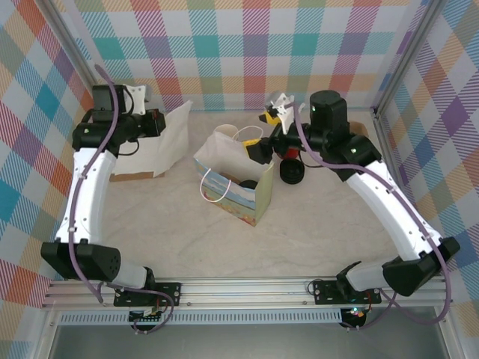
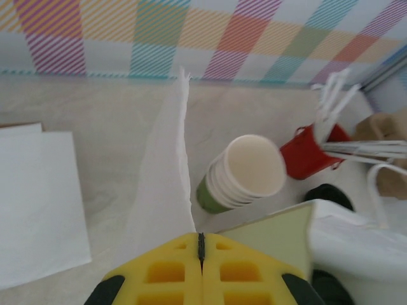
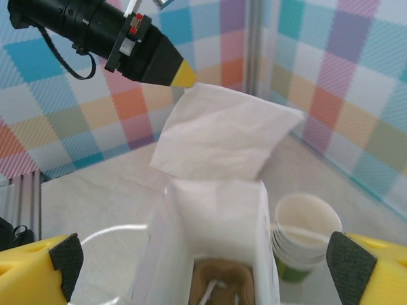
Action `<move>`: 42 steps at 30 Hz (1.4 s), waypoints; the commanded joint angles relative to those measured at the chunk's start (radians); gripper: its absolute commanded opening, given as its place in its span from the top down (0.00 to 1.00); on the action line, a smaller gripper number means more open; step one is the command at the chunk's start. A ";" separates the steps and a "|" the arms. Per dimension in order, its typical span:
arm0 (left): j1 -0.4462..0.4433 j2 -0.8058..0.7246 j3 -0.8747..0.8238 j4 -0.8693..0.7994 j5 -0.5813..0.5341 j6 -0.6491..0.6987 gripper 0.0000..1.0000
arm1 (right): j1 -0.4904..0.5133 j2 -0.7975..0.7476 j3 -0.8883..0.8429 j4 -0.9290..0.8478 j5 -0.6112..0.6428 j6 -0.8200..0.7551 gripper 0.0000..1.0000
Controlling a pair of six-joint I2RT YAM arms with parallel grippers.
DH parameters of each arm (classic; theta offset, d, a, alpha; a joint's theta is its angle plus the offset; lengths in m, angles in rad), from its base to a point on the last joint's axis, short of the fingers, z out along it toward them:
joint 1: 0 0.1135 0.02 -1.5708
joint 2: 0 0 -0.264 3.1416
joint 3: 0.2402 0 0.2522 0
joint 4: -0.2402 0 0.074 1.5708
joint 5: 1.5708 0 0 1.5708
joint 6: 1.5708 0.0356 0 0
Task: Pack the takeout coffee
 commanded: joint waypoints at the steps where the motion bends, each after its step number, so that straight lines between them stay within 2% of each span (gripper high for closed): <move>1: 0.007 -0.056 0.054 0.025 0.135 -0.057 1.00 | 0.022 0.075 0.094 0.084 -0.142 -0.134 0.00; 5: 0.004 -0.096 0.067 0.107 0.266 -0.127 1.00 | 0.086 0.166 0.171 0.096 -0.144 -0.219 0.00; 11: -0.018 -0.122 0.105 0.146 0.416 -0.188 1.00 | 0.152 0.257 0.199 0.288 -0.109 -0.229 0.00; 18: -0.053 -0.132 0.129 0.121 0.476 -0.191 1.00 | 0.186 0.353 0.288 0.383 -0.046 -0.261 0.00; 24: -0.060 -0.133 0.127 0.105 0.497 -0.175 1.00 | 0.186 0.414 0.413 0.293 -0.075 -0.293 0.00; 29: -0.066 -0.128 0.125 0.109 0.526 -0.160 1.00 | 0.188 0.509 0.584 0.094 -0.104 -0.360 0.00; 31: -0.066 -0.131 0.127 0.109 0.524 -0.155 1.00 | 0.188 0.558 0.675 -0.017 -0.130 -0.382 0.05; 36: -0.066 -0.140 0.128 0.111 0.512 -0.143 1.00 | 0.189 0.672 0.901 -0.238 -0.159 -0.416 0.25; 40: -0.066 -0.152 0.128 0.109 0.495 -0.133 1.00 | 0.188 0.693 0.941 -0.288 -0.154 -0.424 0.40; 42: -0.066 -0.156 0.126 0.110 0.490 -0.133 1.00 | 0.188 0.692 0.940 -0.294 -0.140 -0.424 0.52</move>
